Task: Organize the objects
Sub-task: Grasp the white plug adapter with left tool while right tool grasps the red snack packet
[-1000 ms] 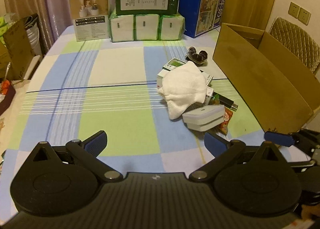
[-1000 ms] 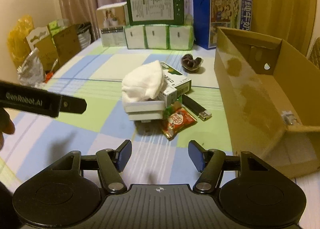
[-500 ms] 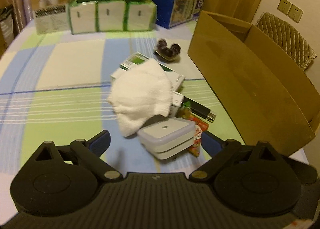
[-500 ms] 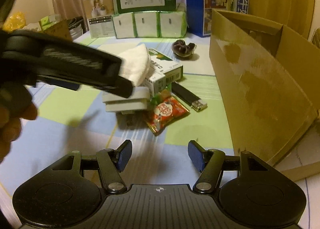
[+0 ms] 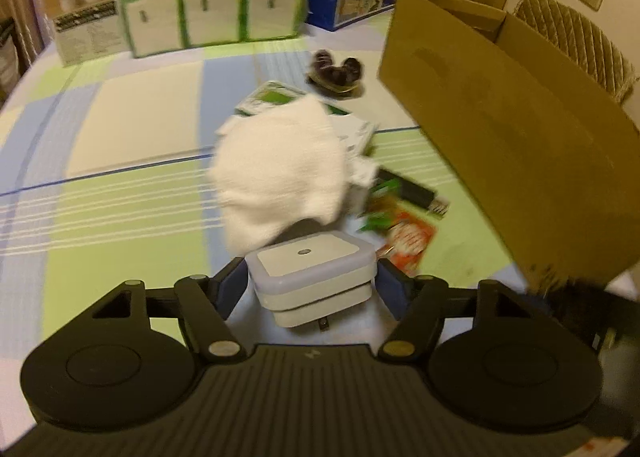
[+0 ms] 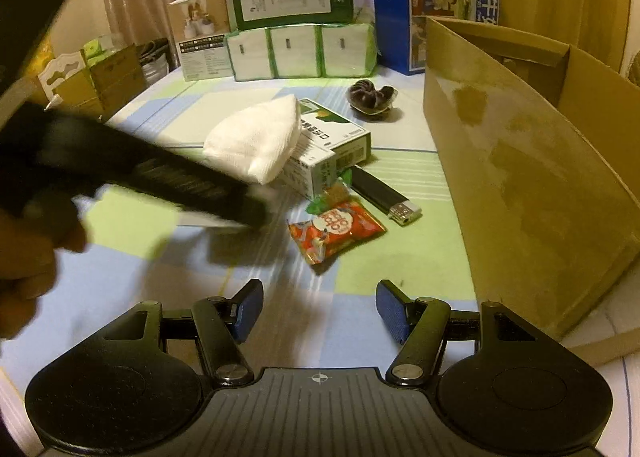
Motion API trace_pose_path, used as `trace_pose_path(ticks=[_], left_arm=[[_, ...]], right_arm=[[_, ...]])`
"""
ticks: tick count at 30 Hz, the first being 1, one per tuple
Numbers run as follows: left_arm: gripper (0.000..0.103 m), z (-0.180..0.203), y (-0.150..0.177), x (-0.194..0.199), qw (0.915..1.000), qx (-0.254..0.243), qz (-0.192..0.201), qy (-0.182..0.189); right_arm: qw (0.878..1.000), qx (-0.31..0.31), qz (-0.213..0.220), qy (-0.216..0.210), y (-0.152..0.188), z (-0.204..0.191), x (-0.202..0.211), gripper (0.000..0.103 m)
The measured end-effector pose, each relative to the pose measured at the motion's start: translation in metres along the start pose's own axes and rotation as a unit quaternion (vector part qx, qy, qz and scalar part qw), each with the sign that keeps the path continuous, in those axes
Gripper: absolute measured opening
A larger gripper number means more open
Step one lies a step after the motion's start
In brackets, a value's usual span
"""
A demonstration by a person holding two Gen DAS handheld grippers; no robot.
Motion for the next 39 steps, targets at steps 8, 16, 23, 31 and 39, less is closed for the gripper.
trace_pose_path(ticks=[8,16,23,31,39], left_arm=[[0.066,-0.051,0.034,0.02,0.9993,0.033,0.003,-0.016],[0.074,-0.054,0.044,0.027,0.9979,0.058,0.023,-0.016],[0.076,-0.06,0.051,0.032,0.996,0.081,0.033,-0.017],[0.076,-0.052,0.047,0.03,0.9955,0.075,0.046,-0.034],[0.072,-0.047,0.047,0.021,0.9911,0.099,0.046,-0.076]], right_arm=[[1.0,-0.006,0.002,0.011,-0.013,0.0,-0.031,0.06],[0.999,-0.027,0.011,0.02,-0.028,0.0,-0.053,0.064],[0.999,-0.005,0.012,0.03,-0.034,-0.004,-0.062,0.058],[0.999,0.012,0.003,0.041,-0.013,0.0,-0.036,0.036],[0.999,0.018,0.009,0.044,-0.001,-0.002,-0.025,0.036]])
Point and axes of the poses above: each gripper's, at about its wrist camera, not at the fingertips, and x roughly against the way its jaws point, z to its right, y to its underside, the point moved 5 cm from there along -x, roughly the way its jaws point, and after that the axes turned 11 degrees about -x, right-handed, at the moved point
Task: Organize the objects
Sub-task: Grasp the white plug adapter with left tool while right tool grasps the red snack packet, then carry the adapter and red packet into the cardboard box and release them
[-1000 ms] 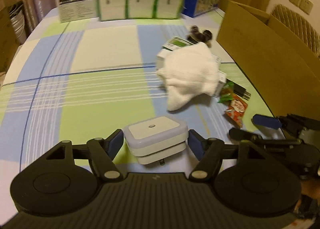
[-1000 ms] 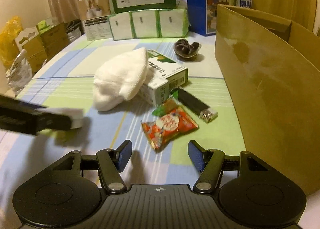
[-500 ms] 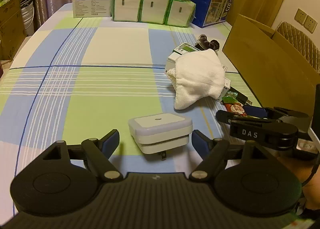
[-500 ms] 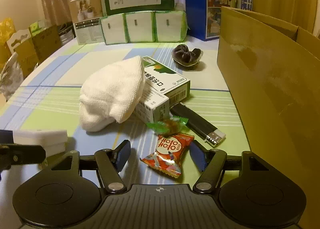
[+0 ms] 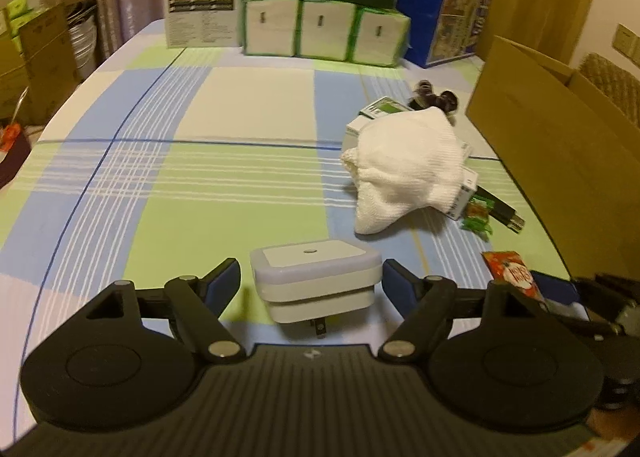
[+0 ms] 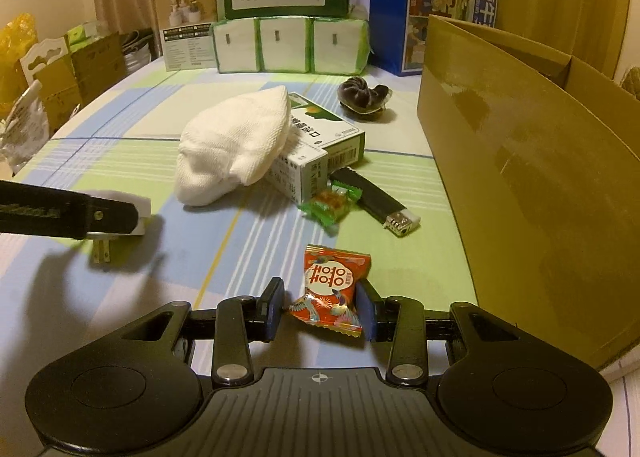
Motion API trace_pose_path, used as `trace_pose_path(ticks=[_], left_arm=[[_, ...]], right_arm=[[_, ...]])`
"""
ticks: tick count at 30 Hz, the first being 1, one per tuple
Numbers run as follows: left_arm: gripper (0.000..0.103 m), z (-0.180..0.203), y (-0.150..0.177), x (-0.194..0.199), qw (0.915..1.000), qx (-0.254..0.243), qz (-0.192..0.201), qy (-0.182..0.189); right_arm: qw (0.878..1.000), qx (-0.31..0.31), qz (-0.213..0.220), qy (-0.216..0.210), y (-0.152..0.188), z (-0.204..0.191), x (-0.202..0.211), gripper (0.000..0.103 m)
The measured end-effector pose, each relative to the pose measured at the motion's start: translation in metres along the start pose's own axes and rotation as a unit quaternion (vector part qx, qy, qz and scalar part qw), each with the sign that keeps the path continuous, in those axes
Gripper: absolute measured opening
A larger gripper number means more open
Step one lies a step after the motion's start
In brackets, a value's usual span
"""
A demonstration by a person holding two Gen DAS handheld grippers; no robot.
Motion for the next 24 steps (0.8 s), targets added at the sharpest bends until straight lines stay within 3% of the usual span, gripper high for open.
trace_pose_path(ticks=[3,9,24], left_arm=[[0.065,0.003,0.001,-0.002,0.9999,0.003,0.0,-0.012],[0.064,0.007,0.001,-0.003,0.9995,-0.007,-0.003,-0.03],[0.064,0.021,-0.001,0.056,0.9997,-0.009,0.019,-0.015]], right_arm=[[1.0,0.0,0.001,-0.001,0.0,0.001,0.0,0.036],[1.0,0.003,-0.002,-0.003,-0.001,0.001,0.001,0.036],[1.0,-0.007,0.026,-0.011,-0.012,0.003,0.066,0.035]])
Point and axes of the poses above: each gripper's, at about its wrist camera, not at the fingertips, and x roughly against the way its jaws point, z to its right, y to its underside, the point moved 5 cm from there along -x, roughly the way its jaws point, and after that the axes turned 11 degrees about -x, right-handed, at the moved point
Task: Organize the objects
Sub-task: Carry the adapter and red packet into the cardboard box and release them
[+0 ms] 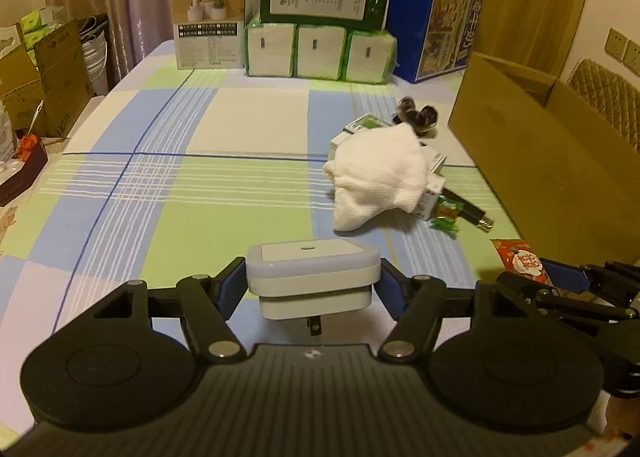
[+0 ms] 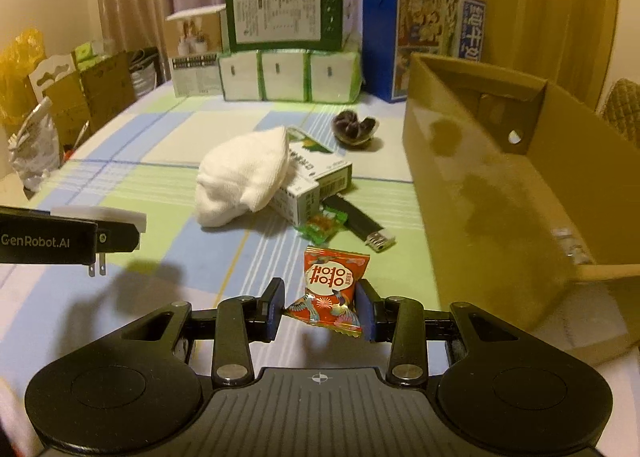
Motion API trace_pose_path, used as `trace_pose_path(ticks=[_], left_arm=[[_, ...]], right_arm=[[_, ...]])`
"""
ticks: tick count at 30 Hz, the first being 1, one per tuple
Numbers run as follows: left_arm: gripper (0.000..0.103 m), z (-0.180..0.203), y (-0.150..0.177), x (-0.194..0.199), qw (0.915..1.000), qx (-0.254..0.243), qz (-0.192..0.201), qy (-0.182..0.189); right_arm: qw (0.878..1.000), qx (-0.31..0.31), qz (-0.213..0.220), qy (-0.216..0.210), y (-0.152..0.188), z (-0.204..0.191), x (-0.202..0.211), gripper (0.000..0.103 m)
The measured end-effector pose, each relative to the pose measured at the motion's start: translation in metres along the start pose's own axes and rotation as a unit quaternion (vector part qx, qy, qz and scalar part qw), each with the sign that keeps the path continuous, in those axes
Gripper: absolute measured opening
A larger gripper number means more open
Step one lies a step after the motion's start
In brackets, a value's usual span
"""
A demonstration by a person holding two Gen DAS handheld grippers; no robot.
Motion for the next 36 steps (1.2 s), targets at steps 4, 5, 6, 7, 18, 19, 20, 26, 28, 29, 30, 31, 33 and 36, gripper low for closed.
trace_pose_path(ticks=[4,5,6,7,18,19,20,26,28,29,30,31,33,36], left_arm=[[0.064,0.007,-0.004,0.026,0.9999,-0.007,0.012,0.002],[0.064,0.01,-0.005,0.032,0.9998,-0.009,0.016,0.002],[0.064,0.012,-0.006,0.038,0.9997,-0.01,0.02,0.004],[0.064,0.015,-0.008,0.046,0.9996,-0.011,0.025,0.007],[0.064,0.048,-0.021,0.098,0.9973,-0.031,0.058,0.032],[0.064,0.052,-0.024,0.101,0.9969,-0.033,0.062,0.036],[0.064,0.056,-0.026,0.104,0.9964,-0.036,0.065,0.04],[0.064,0.089,-0.041,0.114,0.9927,-0.061,0.08,0.067],[0.064,0.103,-0.047,0.114,0.991,-0.07,0.082,0.079],[0.064,0.11,-0.05,0.113,0.99,-0.075,0.084,0.085],[0.064,0.116,-0.053,0.112,0.9892,-0.079,0.085,0.09],[0.064,0.124,-0.056,0.111,0.9882,-0.083,0.086,0.096],[0.064,0.139,-0.064,0.107,0.9861,-0.093,0.089,0.106],[0.064,0.161,-0.077,0.1,0.9827,-0.106,0.091,0.121]], right_arm=[[1.0,-0.009,0.01,-0.01,-0.007,-0.003,0.027,0.035],[1.0,-0.01,0.014,-0.012,-0.009,-0.004,0.034,0.035],[1.0,-0.011,0.018,-0.014,-0.011,-0.005,0.042,0.035],[1.0,-0.012,0.022,-0.016,-0.013,-0.005,0.049,0.035],[0.997,-0.032,0.064,-0.007,-0.034,0.017,0.119,0.035],[0.997,-0.033,0.068,-0.003,-0.036,0.021,0.124,0.035],[0.997,-0.034,0.073,0.001,-0.038,0.026,0.129,0.035],[0.994,-0.052,0.095,0.029,-0.05,0.063,0.151,0.035],[0.992,-0.06,0.1,0.04,-0.054,0.079,0.155,0.035],[0.992,-0.063,0.101,0.045,-0.056,0.086,0.156,0.035],[0.991,-0.066,0.102,0.05,-0.058,0.094,0.156,0.035],[0.991,-0.069,0.103,0.054,-0.06,0.102,0.157,0.035],[0.99,-0.074,0.104,0.061,-0.066,0.115,0.156,0.035],[0.99,-0.079,0.1,0.066,-0.072,0.133,0.154,0.035]])
Point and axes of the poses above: each gripper's, at about its wrist camera, not at the fingertips, and x roughly against the way its jaws point, z to its right, y to its underside, the point moved 5 cm from there along -x, roughly the way its jaws point, and after that the axes turned 11 degrees about -x, right-handed, at the moved point
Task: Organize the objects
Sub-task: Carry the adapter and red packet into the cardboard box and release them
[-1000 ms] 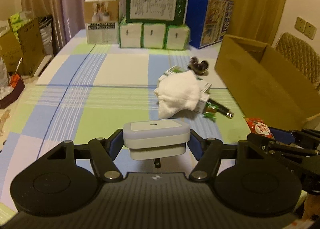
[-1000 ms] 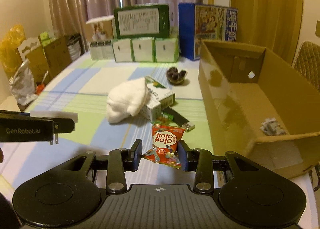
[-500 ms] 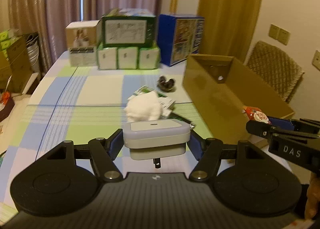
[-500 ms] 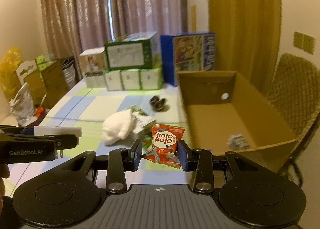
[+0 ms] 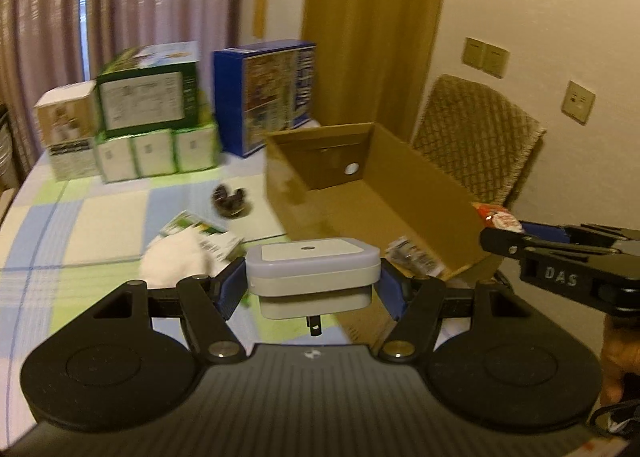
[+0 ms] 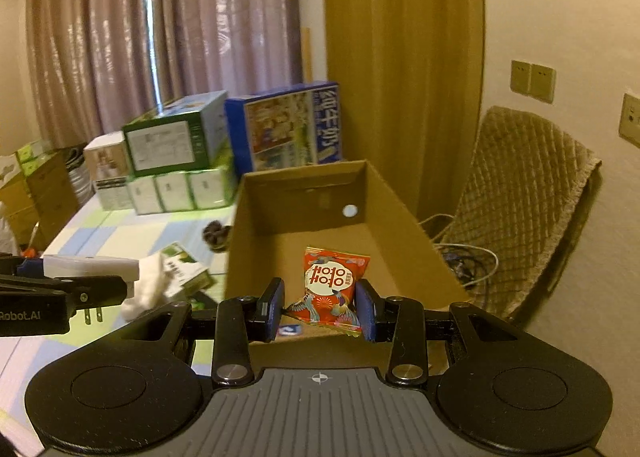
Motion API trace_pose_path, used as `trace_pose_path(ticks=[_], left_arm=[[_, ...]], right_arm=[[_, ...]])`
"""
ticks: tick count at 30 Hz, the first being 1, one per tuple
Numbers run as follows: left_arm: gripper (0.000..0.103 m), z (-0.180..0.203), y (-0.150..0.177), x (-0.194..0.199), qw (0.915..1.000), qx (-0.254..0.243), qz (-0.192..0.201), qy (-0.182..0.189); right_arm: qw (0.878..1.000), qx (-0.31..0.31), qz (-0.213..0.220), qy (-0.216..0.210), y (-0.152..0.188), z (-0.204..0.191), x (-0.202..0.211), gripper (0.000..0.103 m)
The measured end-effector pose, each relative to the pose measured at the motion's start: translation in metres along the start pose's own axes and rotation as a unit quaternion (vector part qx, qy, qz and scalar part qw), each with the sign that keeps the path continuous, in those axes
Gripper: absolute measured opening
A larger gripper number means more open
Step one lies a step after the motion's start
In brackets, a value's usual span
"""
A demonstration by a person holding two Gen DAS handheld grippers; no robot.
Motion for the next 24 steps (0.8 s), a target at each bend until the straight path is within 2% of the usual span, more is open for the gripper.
trace_pose_path(ticks=[10,24], left_arm=[[0.064,0.03,-0.032,-0.048,0.9989,-0.021,-0.009,0.039],[0.064,0.042,-0.048,-0.09,0.9975,-0.041,-0.022,0.053]], right_arm=[[1.0,-0.01,-0.026,-0.003,-0.015,0.031,-0.032,0.035],[0.999,-0.018,-0.047,-0.001,-0.02,0.051,-0.069,0.035]])
Point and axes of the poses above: each gripper's, at about its wrist camera, not at the fingertips, and x roughly against the way its jaws point, z to its right, y to its underside, the point moved 5 cm from there along -x, roughly the way its jaws point, and after that the axes turned 11 degrees about -x, right-handed, at the moved point
